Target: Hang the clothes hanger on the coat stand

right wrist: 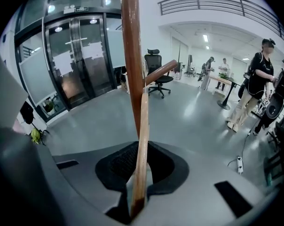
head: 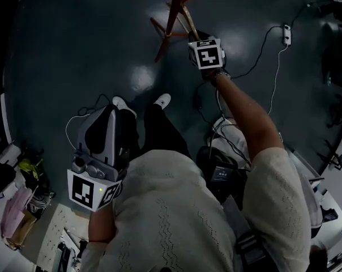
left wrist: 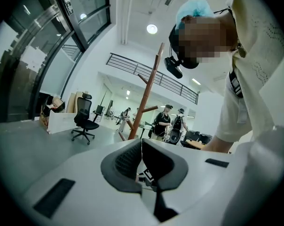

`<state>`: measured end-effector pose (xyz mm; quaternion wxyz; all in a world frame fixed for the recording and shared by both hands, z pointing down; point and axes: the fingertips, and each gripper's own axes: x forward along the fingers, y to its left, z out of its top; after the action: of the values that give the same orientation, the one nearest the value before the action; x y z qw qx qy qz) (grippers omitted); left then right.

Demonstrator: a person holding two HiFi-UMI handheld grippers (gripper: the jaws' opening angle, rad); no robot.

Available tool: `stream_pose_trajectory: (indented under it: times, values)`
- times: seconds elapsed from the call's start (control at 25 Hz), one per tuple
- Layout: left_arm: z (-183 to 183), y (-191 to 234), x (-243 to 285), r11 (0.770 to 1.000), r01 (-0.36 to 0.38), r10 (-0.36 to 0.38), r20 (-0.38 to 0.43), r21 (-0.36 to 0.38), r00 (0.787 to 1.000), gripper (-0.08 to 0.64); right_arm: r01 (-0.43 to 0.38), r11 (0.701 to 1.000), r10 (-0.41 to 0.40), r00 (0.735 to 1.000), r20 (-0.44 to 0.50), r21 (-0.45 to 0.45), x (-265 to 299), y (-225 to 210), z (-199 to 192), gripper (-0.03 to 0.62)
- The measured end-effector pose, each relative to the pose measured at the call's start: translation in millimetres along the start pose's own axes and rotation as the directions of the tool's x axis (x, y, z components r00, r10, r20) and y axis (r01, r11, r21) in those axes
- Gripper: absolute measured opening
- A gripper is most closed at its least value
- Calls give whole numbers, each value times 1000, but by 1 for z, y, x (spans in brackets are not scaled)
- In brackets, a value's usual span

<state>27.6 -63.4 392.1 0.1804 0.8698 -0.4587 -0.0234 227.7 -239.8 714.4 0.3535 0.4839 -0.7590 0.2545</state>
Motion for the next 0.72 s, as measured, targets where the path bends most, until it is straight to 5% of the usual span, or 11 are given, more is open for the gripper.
stream_pose_trajectory:
  times: [0.72]
  values:
    - [-6,25,-16,999,-40,39,-25,-16,999,12,24,999,-24,1000,10,-28,33,0,-25,69]
